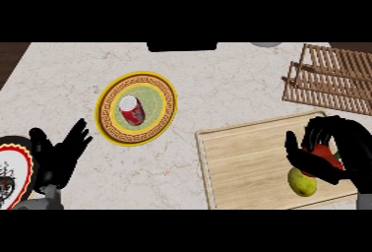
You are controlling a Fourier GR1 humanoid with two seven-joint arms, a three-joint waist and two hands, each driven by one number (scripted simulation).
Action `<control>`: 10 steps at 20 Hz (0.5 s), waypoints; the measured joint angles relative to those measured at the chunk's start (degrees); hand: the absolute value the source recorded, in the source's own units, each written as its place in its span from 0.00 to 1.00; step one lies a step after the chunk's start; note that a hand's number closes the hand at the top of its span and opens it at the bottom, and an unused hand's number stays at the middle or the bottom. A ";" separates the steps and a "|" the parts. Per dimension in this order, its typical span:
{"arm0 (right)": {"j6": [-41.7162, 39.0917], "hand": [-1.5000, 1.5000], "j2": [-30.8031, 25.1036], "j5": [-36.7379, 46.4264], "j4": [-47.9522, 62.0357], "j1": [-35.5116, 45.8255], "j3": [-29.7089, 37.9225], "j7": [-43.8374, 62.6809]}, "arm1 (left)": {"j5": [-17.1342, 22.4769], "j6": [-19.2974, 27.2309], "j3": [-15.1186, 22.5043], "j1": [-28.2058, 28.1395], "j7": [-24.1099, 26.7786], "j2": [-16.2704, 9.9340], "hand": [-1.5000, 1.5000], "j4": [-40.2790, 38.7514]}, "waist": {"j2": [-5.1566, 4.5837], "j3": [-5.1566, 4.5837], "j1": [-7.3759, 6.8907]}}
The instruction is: Pick the bell pepper from the tray and place it in the tiered shelf
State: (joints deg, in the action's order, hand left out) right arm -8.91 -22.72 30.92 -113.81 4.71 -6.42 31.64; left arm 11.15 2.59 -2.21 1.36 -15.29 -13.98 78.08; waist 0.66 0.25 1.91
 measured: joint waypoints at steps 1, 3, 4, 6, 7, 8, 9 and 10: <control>-1.04 1.00 -1.61 -2.04 -2.05 0.18 2.90 -0.22 | -0.35 0.39 0.28 -0.13 0.30 0.46 0.50 0.17 | 0.00 0.00 -0.02; -2.83 1.00 -3.69 -5.37 -6.31 0.98 7.99 1.93 | -0.37 0.12 0.20 -0.05 0.21 0.28 0.50 0.28 | -0.05 -0.06 -0.22; -4.08 1.00 -5.07 -7.50 -7.96 1.48 10.95 2.95 | -0.71 0.52 0.53 0.01 0.10 0.70 0.50 0.43 | -0.06 -0.06 -0.25; -6.62 1.00 -7.63 -11.63 -11.14 2.69 16.38 5.74 | -0.47 0.56 0.25 -0.01 -0.73 0.56 0.50 1.01 | -0.11 -0.13 -0.41; -7.88 1.00 -8.93 -14.05 -11.74 3.65 19.26 6.92 | -0.96 0.97 0.67 0.00 -0.80 0.95 0.50 1.21 | -0.13 -0.14 -0.54; -8.94 1.00 -10.14 -16.08 -11.49 4.34 22.04 7.49 | -0.59 0.31 0.23 0.16 -0.53 0.66 0.50 0.78 | -0.19 -0.16 -0.70; -10.02 1.00 -11.52 -18.31 -11.18 5.12 25.00 7.89 | -0.45 -0.06 0.08 -0.12 0.05 0.65 0.50 0.82 | -0.21 -0.15 -0.82; -11.21 1.00 -13.19 -20.41 -10.44 6.26 27.71 8.54 | -0.54 -0.10 0.26 -0.39 -0.28 0.67 0.50 1.45 | -0.23 -0.16 -0.98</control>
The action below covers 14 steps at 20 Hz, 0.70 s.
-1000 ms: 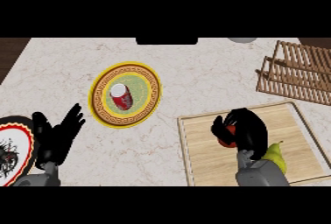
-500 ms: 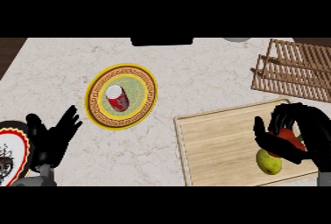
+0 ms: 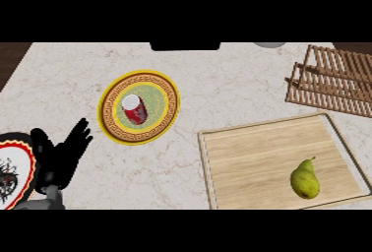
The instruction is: Pick the bell pepper from the tray and place it in the tiered shelf
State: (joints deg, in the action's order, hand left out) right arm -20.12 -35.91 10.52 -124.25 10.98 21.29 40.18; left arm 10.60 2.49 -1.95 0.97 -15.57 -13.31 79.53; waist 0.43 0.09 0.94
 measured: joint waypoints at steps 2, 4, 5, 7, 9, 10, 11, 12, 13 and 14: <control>-1.96 1.00 -3.37 -3.68 2.31 3.35 4.10 2.00 | -0.34 -0.08 0.10 0.45 0.15 0.20 0.50 -0.61 | -0.07 0.00 -0.27; -2.85 1.00 -6.14 -5.74 5.80 6.73 6.79 3.07 | -0.45 -0.43 -0.01 1.12 0.52 0.35 0.50 -1.37 | -0.12 0.02 -0.59; -3.50 1.00 -7.58 -6.77 7.52 8.14 7.93 3.47 | -0.87 -0.27 0.27 1.21 1.06 0.81 0.50 -1.65 | -0.12 0.06 -0.69; -4.36 1.00 -10.75 -8.37 12.71 11.93 9.52 3.89 | -0.74 -0.51 0.23 1.46 0.38 0.79 0.50 -1.22 | -0.22 0.03 -1.08; -4.48 1.00 -13.27 -8.76 17.73 15.31 10.22 3.26 | -1.31 -0.28 0.47 1.75 0.52 1.15 0.50 -1.43 | -0.29 0.03 -1.30; -4.17 1.00 -14.42 -8.28 20.43 17.17 9.89 2.65 | -1.02 -0.49 0.26 2.06 -0.46 0.90 0.50 -1.21 | -0.35 0.01 -1.50; -4.14 1.00 -15.81 -7.99 23.38 18.97 9.83 1.82 | -1.21 -0.34 0.33 2.28 -0.49 1.12 0.50 -1.35 | -0.39 0.01 -1.62; -3.68 1.00 -16.63 -7.26 26.16 20.61 9.19 0.86 | -1.17 -0.56 0.05 2.73 -0.37 1.03 0.50 -1.99 | -0.41 0.02 -1.73; -3.56 1.00 -17.53 -6.76 28.70 21.85 8.86 -0.14 | -1.06 -0.98 -0.11 2.71 -0.37 0.80 0.50 -2.01 | -0.43 0.01 -1.77; -3.44 1.00 -18.48 -6.18 31.68 23.10 8.62 -1.62 | -1.01 -1.07 -0.26 2.94 -0.62 0.78 0.50 -2.20 | -0.46 0.01 -1.84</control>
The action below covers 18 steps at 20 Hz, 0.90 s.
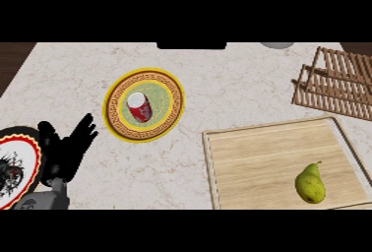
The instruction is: Pick the bell pepper from the tray and place it in the tiered shelf
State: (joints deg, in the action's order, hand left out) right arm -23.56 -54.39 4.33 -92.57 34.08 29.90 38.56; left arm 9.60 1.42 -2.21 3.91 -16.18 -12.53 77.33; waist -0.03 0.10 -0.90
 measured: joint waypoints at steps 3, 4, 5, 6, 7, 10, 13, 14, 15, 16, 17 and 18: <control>-0.69 1.00 -3.25 0.71 7.76 3.89 -0.83 -3.50 | 0.49 -1.14 -0.69 0.07 0.54 -0.38 0.50 -0.55 | -0.01 0.02 -0.10; -0.28 1.00 -3.63 1.57 10.19 4.84 -1.59 -5.31 | 0.85 -1.61 -1.03 0.29 0.00 -0.75 0.50 -0.61 | -0.05 -0.02 -0.16; -0.45 1.00 -4.18 1.88 12.10 5.57 -2.04 -6.73 | 0.75 -1.80 -1.03 0.12 0.67 -0.57 0.50 -0.78 | -0.04 0.00 -0.11; -0.68 1.00 -4.64 2.25 14.46 6.50 -2.76 -8.19 | 0.74 -1.77 -0.92 0.06 0.01 -0.55 0.50 -0.14 | -0.06 -0.03 -0.17; -0.94 1.00 -5.02 2.64 16.93 7.45 -3.49 -9.78 | 0.29 -1.25 -0.36 -0.33 -0.13 0.07 0.50 0.66 | -0.09 -0.03 -0.29; -1.40 1.00 -5.96 4.68 24.08 9.85 -5.92 -15.28 | 0.06 -2.03 -1.02 0.12 1.81 -0.27 0.50 -1.24 | -0.16 0.05 -0.50; -1.33 1.00 -6.57 7.15 28.94 11.96 -8.38 -19.29 | -0.39 -1.58 -0.57 -0.26 1.33 0.35 0.50 -0.13 | -0.13 0.05 -0.50; -0.79 1.00 -6.45 8.22 30.91 12.77 -9.25 -20.94 | -0.36 -1.63 -0.51 -0.41 1.11 0.44 0.50 0.32 | -0.16 0.03 -0.58; 0.05 1.00 -6.16 9.44 32.50 13.47 -10.18 -22.33 | -0.45 -1.52 -0.33 -0.86 0.67 0.52 0.50 1.14 | -0.17 0.02 -0.67; 0.86 1.00 -5.80 10.56 34.24 13.99 -10.99 -24.00 | -0.46 -1.65 -0.45 -0.80 1.31 0.69 0.50 0.49 | -0.20 0.04 -0.71; 1.43 1.00 -5.95 11.70 36.67 15.03 -11.63 -25.76 | -0.77 -1.49 -0.23 -0.40 1.05 0.85 0.50 0.39 | -0.25 0.07 -0.83; 2.11 1.00 -5.73 12.75 38.63 15.97 -12.33 -27.13 | -0.84 -1.38 -0.39 -0.04 0.55 0.72 0.50 0.30 | -0.26 0.07 -0.84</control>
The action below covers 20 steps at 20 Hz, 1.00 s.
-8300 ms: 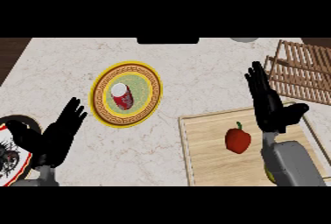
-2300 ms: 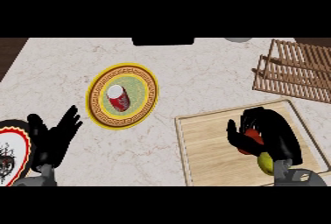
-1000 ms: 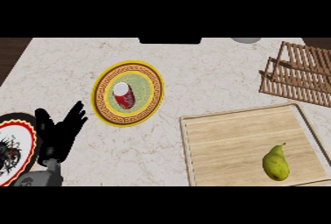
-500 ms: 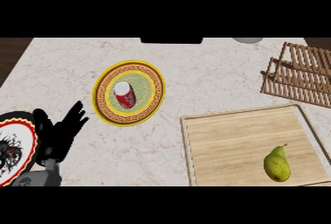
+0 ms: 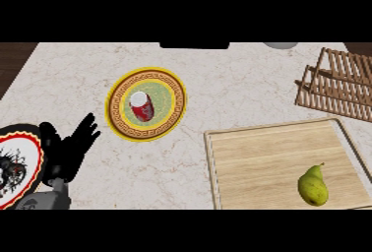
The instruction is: Pick the bell pepper from the tray and place it in the tiered shelf
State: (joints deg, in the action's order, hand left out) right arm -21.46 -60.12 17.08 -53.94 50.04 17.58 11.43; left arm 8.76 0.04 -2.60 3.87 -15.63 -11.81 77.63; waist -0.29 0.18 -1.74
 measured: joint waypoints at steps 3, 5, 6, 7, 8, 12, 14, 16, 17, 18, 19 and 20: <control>2.10 1.00 0.98 2.43 5.22 2.33 -1.25 -3.34 | -0.09 -0.23 -0.41 0.42 -0.04 -0.16 0.50 -0.64 | 0.01 0.01 0.07; 3.55 1.00 1.13 4.24 9.15 3.84 -1.97 -6.13 | -0.16 -0.12 -0.47 0.78 -0.91 -0.18 0.50 -0.46 | -0.06 -0.01 -0.04; 4.39 1.00 1.17 5.21 11.19 4.60 -2.32 -7.75 | -0.05 -0.44 -0.55 0.87 -0.80 -0.26 0.50 -0.56 | -0.11 -0.02 -0.12; 5.41 1.00 1.45 6.12 12.96 5.46 -2.65 -8.73 | -0.28 -0.39 -0.35 0.85 -0.21 0.14 0.50 -0.81 | -0.12 0.01 -0.18; 6.51 1.00 1.98 6.95 14.64 5.98 -2.96 -9.95 | -0.32 -0.42 -0.54 0.80 0.20 0.13 0.50 -0.93 | -0.12 0.01 -0.21; 8.73 1.00 2.37 8.87 20.19 8.24 -3.15 -14.54 | -0.58 -0.17 -0.36 0.02 -0.15 0.52 0.50 0.25 | -0.12 0.03 -0.24; 8.77 1.00 2.37 9.48 22.48 10.32 -3.17 -15.87 | -0.64 -0.02 -0.33 0.23 -1.00 0.60 0.50 0.64 | -0.16 0.00 -0.23; 9.22 1.00 2.61 10.18 24.88 11.36 -3.26 -17.93 | -1.01 0.16 -0.08 0.38 -0.95 1.00 0.50 0.32 | -0.18 0.01 -0.23; 9.68 1.00 2.93 10.69 25.76 11.89 -3.45 -18.47 | -1.05 0.00 -0.23 0.43 -0.51 0.97 0.50 -0.13 | -0.14 0.04 -0.20; 9.72 1.00 2.95 11.10 26.43 12.59 -3.60 -18.76 | -1.30 0.10 -0.17 0.50 -0.61 1.02 0.50 -0.22 | -0.11 0.07 -0.16; 9.82 1.00 2.78 11.40 27.52 13.23 -3.52 -19.37 | -1.22 -0.12 -0.40 0.55 -0.15 0.97 0.50 -0.54 | -0.11 0.09 -0.20; 9.72 1.00 2.51 11.65 28.48 13.45 -3.47 -20.34 | -1.19 -0.16 -0.58 0.39 -0.06 0.87 0.50 -0.30 | -0.10 0.08 -0.20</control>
State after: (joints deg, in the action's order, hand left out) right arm -11.74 -57.60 28.73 -25.45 63.50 14.10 -8.91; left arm 7.57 -0.12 -3.18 4.26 -15.69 -10.94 77.33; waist -0.39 0.26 -1.93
